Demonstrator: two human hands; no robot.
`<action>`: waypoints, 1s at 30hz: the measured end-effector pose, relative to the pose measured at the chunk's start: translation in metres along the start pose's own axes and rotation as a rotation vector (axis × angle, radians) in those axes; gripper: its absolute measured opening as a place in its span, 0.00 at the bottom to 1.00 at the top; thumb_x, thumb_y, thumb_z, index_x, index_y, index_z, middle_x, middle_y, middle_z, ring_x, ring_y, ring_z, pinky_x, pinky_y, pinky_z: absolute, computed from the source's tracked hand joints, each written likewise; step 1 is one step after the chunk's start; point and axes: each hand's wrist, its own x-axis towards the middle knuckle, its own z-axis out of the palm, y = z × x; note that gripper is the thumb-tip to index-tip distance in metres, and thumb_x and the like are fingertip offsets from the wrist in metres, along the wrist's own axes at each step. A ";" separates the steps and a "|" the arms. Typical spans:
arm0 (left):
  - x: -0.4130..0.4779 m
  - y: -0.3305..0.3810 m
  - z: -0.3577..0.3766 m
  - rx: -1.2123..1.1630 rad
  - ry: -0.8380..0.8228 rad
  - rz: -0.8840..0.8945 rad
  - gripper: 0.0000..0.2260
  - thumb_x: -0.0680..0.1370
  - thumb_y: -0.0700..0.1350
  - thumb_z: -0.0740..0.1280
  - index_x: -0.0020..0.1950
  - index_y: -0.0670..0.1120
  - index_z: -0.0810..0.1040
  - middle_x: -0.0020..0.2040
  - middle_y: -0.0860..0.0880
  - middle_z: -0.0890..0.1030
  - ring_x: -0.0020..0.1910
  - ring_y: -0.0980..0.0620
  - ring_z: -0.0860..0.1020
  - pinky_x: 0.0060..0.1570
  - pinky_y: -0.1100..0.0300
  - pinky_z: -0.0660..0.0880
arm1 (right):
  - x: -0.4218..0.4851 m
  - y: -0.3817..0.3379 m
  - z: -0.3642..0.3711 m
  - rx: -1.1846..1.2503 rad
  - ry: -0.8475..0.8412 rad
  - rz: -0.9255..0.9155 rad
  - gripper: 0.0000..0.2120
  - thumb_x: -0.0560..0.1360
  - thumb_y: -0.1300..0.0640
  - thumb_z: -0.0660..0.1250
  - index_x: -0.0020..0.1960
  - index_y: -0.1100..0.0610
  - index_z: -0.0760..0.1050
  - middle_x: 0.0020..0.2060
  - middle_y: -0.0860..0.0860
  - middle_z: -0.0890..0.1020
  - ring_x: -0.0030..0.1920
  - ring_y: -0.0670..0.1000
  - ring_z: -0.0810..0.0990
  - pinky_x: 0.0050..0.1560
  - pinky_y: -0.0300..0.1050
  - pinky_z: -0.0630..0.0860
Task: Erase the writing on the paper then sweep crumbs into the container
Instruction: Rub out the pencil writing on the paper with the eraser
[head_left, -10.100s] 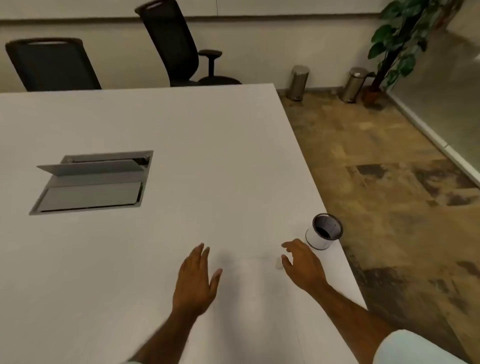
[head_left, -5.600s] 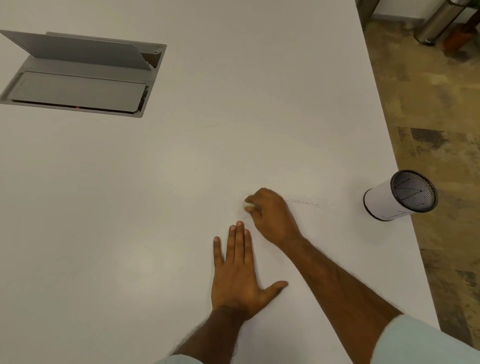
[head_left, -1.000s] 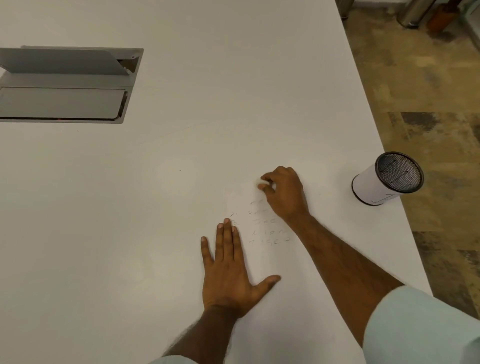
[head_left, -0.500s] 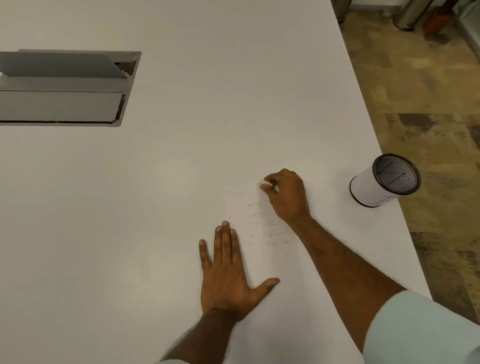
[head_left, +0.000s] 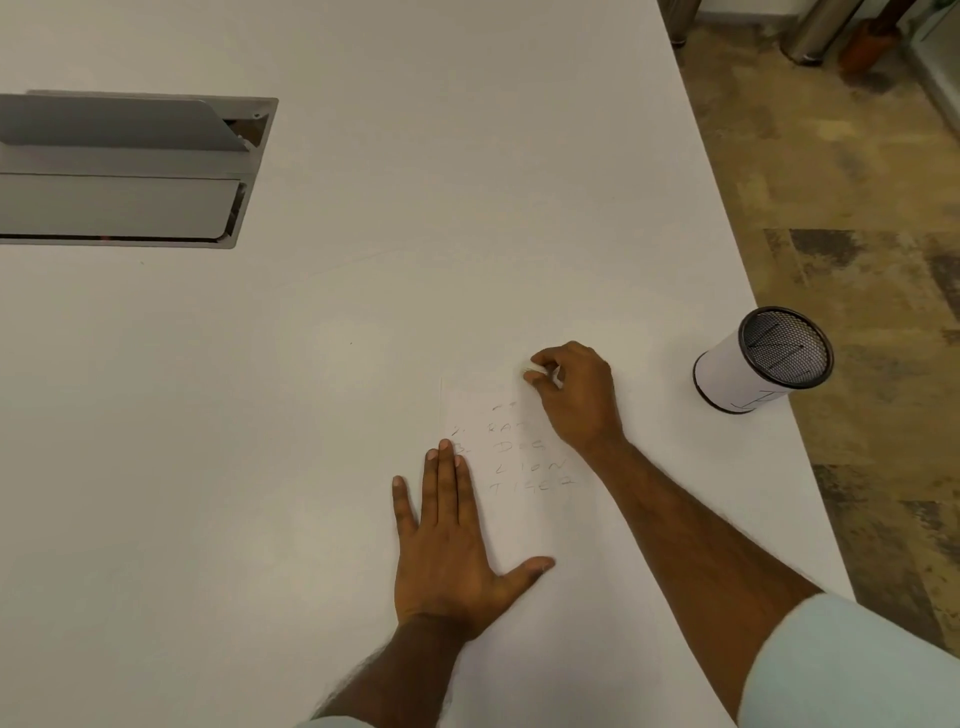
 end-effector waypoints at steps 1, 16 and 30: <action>0.000 0.000 0.000 -0.003 0.000 0.001 0.57 0.69 0.82 0.51 0.80 0.37 0.56 0.81 0.40 0.54 0.80 0.41 0.53 0.73 0.33 0.50 | -0.007 -0.001 0.000 0.019 -0.021 -0.022 0.06 0.72 0.58 0.73 0.48 0.57 0.81 0.43 0.49 0.81 0.45 0.49 0.77 0.47 0.43 0.76; 0.000 0.000 0.000 -0.009 -0.007 -0.004 0.57 0.69 0.82 0.51 0.79 0.36 0.57 0.81 0.39 0.54 0.80 0.41 0.53 0.73 0.32 0.51 | -0.021 -0.011 0.014 -0.049 -0.108 -0.149 0.05 0.72 0.59 0.72 0.48 0.58 0.80 0.43 0.51 0.81 0.47 0.51 0.76 0.48 0.47 0.76; 0.000 -0.003 0.000 -0.003 0.003 -0.003 0.57 0.69 0.82 0.51 0.80 0.37 0.57 0.81 0.39 0.54 0.80 0.41 0.53 0.73 0.31 0.53 | -0.026 -0.017 0.019 -0.085 -0.166 -0.204 0.06 0.73 0.58 0.72 0.48 0.58 0.81 0.43 0.51 0.82 0.46 0.51 0.76 0.48 0.48 0.75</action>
